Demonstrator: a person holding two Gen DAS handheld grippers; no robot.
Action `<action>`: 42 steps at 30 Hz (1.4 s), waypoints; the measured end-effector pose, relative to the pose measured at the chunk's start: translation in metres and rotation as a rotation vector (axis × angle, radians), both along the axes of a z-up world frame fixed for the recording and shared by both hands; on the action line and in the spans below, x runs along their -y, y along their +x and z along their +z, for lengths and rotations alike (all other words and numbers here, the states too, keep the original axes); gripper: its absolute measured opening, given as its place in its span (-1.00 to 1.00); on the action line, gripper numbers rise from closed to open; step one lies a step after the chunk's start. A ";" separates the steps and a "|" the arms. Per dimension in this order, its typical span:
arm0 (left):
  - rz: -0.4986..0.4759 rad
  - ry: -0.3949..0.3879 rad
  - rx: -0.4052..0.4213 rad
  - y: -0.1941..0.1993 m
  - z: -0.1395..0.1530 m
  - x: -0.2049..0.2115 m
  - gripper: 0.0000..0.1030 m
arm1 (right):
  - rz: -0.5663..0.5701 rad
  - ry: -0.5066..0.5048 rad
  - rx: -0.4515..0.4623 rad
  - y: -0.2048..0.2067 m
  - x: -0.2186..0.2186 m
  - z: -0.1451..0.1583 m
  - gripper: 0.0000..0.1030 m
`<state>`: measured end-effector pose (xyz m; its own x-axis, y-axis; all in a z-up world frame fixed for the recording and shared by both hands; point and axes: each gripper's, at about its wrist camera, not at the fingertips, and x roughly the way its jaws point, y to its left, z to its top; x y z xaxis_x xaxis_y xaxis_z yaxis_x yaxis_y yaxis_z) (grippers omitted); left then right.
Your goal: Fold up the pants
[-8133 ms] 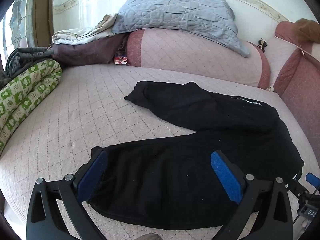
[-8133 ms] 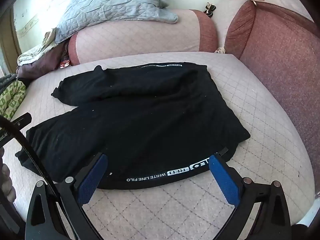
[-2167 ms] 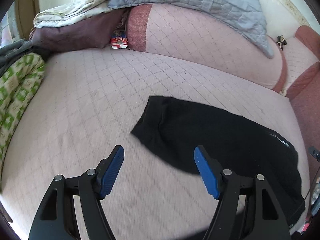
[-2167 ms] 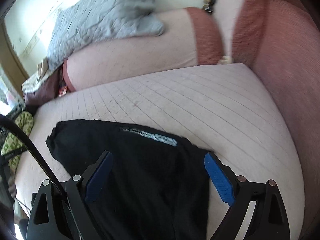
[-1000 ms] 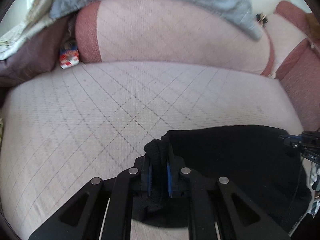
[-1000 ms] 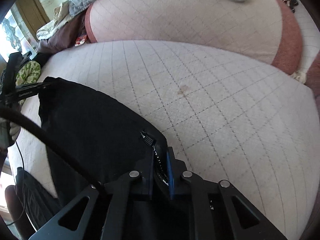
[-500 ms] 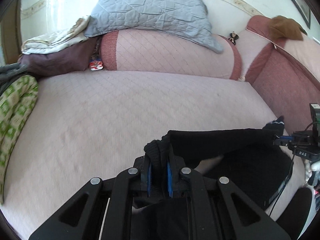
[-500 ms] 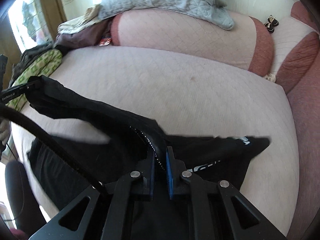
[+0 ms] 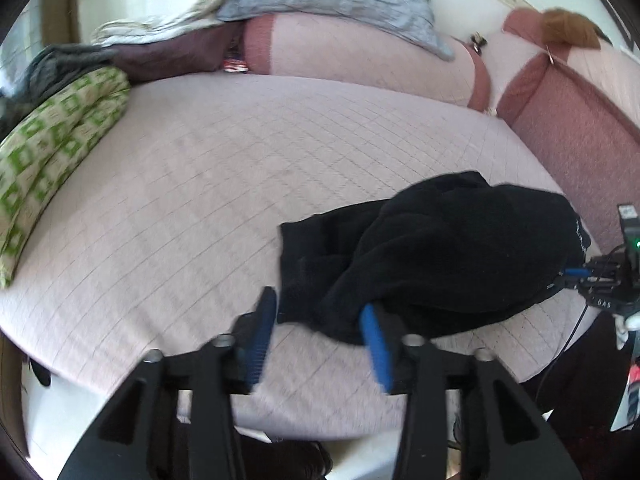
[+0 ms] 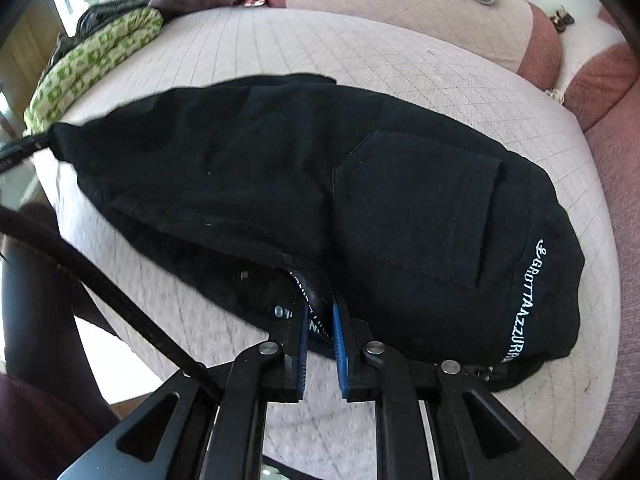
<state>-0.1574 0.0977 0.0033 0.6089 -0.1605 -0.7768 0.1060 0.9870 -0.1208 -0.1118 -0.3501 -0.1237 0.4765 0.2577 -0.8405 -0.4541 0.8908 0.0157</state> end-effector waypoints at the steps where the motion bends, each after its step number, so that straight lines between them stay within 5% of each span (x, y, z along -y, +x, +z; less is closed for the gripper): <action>1: 0.021 -0.015 0.003 -0.008 0.003 -0.008 -0.07 | 0.002 -0.007 -0.004 -0.001 0.000 0.000 -0.62; 5: 0.125 -0.083 0.019 -0.027 0.011 -0.038 -0.03 | 0.016 -0.016 -0.013 -0.014 0.003 0.018 -0.50; 8: 0.212 -0.172 0.034 -0.035 0.013 -0.060 0.01 | 0.062 0.038 0.016 -0.021 -0.007 0.046 -0.07; 10: 0.272 -0.247 0.039 -0.037 0.009 -0.075 0.01 | 0.104 0.099 0.046 -0.019 -0.024 0.065 0.01; 15: 0.329 -0.289 0.062 -0.036 0.007 -0.081 0.01 | 0.309 0.272 0.055 0.005 -0.119 0.096 0.01; 22: 0.312 -0.250 0.080 -0.046 0.007 -0.077 0.01 | 0.550 0.187 0.018 0.039 -0.267 0.075 0.01; 25: 0.322 -0.264 0.084 -0.052 0.002 -0.086 0.01 | 0.553 0.080 -0.013 0.051 -0.292 0.048 -0.03; 26: 0.326 -0.266 0.084 -0.054 0.000 -0.089 0.01 | 0.543 0.060 -0.024 0.052 -0.292 0.040 -0.42; 29: 0.335 -0.281 0.087 -0.056 -0.003 -0.101 0.01 | 0.511 0.100 -0.017 0.049 -0.279 0.048 -0.65; 34: 0.333 -0.295 0.097 -0.052 -0.002 -0.109 0.01 | 0.488 0.121 0.052 0.046 -0.282 0.079 -0.68; 39: 0.325 -0.271 0.115 -0.053 0.007 -0.106 0.01 | 0.423 0.119 0.035 0.093 -0.323 0.082 -0.66; 42: 0.331 -0.265 0.130 -0.059 0.016 -0.102 0.03 | 0.367 0.141 -0.011 0.113 -0.334 0.071 -0.40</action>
<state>-0.2167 0.1996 0.0188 0.7512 -0.1238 -0.6484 -0.1793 0.9071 -0.3809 0.0010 -0.0165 -0.0523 0.3228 0.5222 -0.7894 -0.7409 0.6584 0.1325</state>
